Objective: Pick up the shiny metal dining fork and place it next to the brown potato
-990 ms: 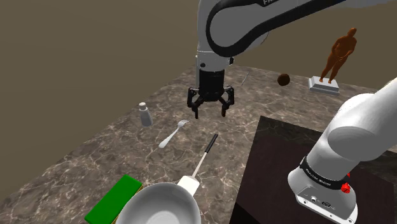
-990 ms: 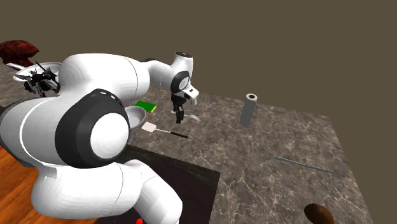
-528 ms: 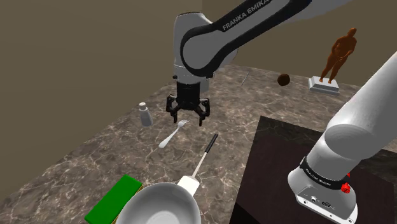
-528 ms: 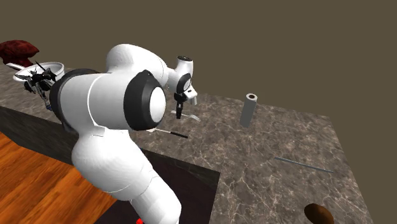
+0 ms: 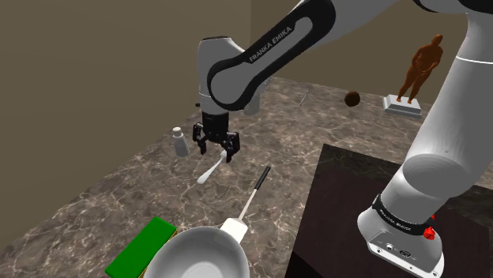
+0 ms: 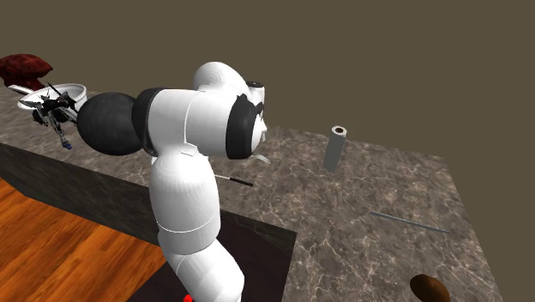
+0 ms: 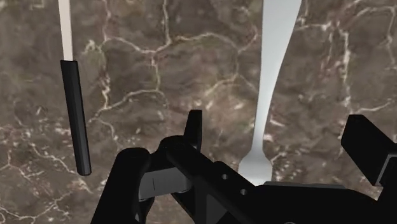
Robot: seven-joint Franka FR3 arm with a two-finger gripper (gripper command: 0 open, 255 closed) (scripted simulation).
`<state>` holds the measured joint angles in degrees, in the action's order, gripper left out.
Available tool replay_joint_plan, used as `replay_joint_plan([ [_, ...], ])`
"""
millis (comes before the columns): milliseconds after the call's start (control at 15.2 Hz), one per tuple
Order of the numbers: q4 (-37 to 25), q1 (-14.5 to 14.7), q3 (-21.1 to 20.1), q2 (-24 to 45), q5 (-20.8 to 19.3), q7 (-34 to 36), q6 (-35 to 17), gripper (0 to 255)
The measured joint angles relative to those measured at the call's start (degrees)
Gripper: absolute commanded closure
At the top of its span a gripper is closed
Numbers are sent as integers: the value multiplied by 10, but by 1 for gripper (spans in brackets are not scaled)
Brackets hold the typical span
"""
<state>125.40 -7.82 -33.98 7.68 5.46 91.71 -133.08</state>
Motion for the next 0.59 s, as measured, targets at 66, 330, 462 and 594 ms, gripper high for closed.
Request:
replay_joint_plan([
  [66,1,2,0,6,-4,5,-6,0],
  [330,7,9,4,30,-21,18,-34,0],
  [462,9,10,4,35,-24,20,-40,0],
  [594,9,10,4,35,-24,21,-41,0],
])
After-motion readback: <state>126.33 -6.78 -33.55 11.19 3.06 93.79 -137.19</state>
